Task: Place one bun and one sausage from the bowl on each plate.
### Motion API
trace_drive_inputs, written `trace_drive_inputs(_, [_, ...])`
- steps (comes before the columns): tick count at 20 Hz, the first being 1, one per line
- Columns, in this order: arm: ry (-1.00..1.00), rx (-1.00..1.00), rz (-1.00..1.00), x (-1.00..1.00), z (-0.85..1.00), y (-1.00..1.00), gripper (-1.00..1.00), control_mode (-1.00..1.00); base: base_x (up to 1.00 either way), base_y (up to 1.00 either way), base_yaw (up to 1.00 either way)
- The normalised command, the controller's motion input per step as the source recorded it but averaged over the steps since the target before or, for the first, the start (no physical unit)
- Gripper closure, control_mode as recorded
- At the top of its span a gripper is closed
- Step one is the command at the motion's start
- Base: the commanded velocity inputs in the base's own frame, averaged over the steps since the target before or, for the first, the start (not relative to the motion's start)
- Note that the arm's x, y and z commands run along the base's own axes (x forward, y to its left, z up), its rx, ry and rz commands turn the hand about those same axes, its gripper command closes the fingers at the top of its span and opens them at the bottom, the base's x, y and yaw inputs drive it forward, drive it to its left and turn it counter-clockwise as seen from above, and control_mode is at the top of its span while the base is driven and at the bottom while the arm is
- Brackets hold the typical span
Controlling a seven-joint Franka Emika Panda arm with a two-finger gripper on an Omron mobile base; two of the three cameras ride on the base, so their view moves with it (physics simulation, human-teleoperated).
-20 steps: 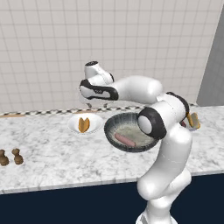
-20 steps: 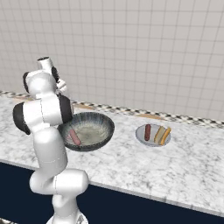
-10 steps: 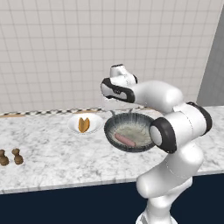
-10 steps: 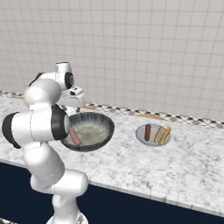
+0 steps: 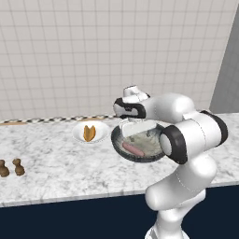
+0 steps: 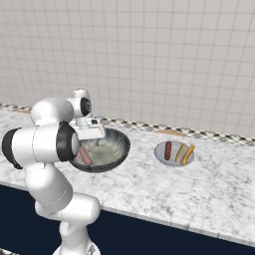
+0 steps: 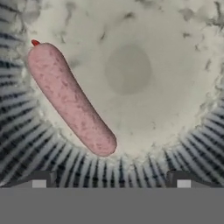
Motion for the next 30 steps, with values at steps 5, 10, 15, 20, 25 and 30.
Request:
trace_drive_inputs(5, [0.18, 0.14, 0.33, -0.03, -0.38, 0.0, -1.0, -1.0, 0.0, 0.0, 0.0])
trace_drive_inputs(10, [0.16, 0.2, 0.24, 0.0, -0.33, 0.0, -1.0, -1.0, 0.0, 0.0, 0.0])
trace_drive_inputs(15, [0.04, 0.15, 0.18, 0.0, -0.4, 0.0, -1.0, -1.0, 0.0, 0.0, 0.0])
trace_drive_inputs(20, [0.0, 0.1, 0.13, 0.0, -0.45, 0.0, -1.0, -1.0, 0.0, 0.0, 0.0])
trace_drive_inputs(25, [-0.01, 0.07, 0.08, 0.0, -0.31, 0.0, 1.0, -1.0, 0.0, 0.0, 0.0])
trace_drive_inputs(30, [-0.04, 0.05, -0.02, 0.02, 0.01, 0.0, 1.0, -1.0, 0.0, 0.0, 0.0])
